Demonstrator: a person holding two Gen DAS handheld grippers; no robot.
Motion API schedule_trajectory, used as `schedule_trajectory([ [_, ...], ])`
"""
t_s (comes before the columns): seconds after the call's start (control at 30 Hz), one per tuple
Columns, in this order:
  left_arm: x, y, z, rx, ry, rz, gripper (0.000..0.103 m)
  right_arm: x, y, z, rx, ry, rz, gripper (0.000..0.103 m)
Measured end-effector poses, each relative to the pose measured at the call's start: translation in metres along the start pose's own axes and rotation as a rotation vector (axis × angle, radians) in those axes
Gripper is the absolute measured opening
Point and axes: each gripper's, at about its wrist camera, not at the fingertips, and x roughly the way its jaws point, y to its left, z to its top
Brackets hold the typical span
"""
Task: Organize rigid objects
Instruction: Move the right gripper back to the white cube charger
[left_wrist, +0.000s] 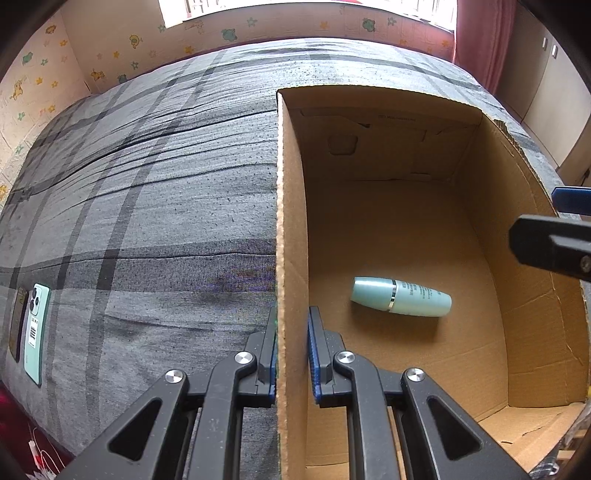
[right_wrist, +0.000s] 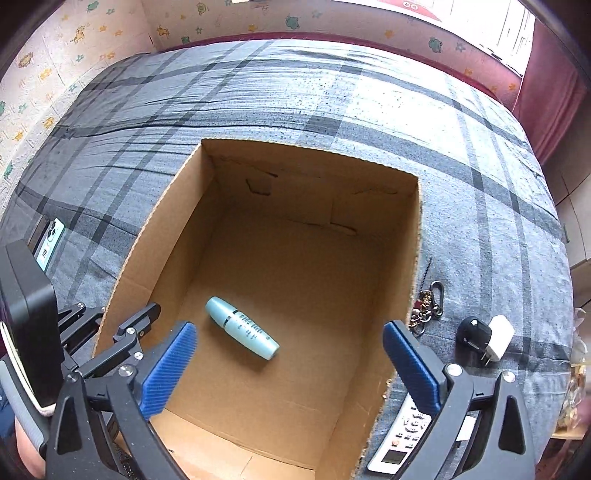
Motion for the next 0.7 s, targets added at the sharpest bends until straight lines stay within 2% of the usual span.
schedule_trajectory([
  [0.5, -0.002, -0.002, 0.000, -0.003, 0.001, 0.002, 0.015, -0.051, -0.087, -0.024, 0.116, -0.051, -0.099, 0.103],
  [0.7, 0.000, 0.000, 0.001, -0.008, 0.003, -0.002, 0.015, -0.055, -0.122, -0.046, 0.165, -0.038, -0.149, 0.103],
])
